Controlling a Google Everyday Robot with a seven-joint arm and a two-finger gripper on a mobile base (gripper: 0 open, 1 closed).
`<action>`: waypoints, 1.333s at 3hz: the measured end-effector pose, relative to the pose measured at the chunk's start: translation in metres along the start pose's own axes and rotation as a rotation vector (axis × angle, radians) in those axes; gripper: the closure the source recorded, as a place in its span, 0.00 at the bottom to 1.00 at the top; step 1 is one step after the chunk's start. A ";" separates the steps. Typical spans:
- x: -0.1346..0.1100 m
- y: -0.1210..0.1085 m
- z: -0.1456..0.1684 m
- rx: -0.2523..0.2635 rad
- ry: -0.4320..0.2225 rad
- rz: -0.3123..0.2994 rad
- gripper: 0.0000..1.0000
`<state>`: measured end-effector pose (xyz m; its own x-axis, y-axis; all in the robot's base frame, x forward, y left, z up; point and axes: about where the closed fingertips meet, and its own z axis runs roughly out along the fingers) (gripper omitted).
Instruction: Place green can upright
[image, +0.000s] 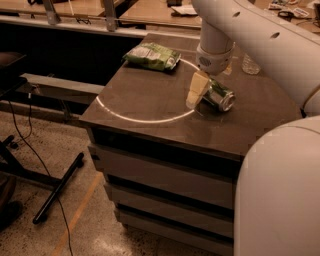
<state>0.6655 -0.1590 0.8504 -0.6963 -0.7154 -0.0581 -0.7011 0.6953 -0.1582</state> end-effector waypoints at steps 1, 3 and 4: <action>-0.006 0.000 0.005 0.021 0.008 0.035 0.00; -0.014 0.001 0.007 0.041 0.011 0.063 0.36; -0.020 0.004 0.004 0.025 -0.001 0.054 0.59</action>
Offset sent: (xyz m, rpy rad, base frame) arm 0.0066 0.0029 -0.0042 -0.0418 -0.0249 -0.1038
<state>0.6774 -0.1425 0.8465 -0.7331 -0.6767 -0.0678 -0.6582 0.7311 -0.1796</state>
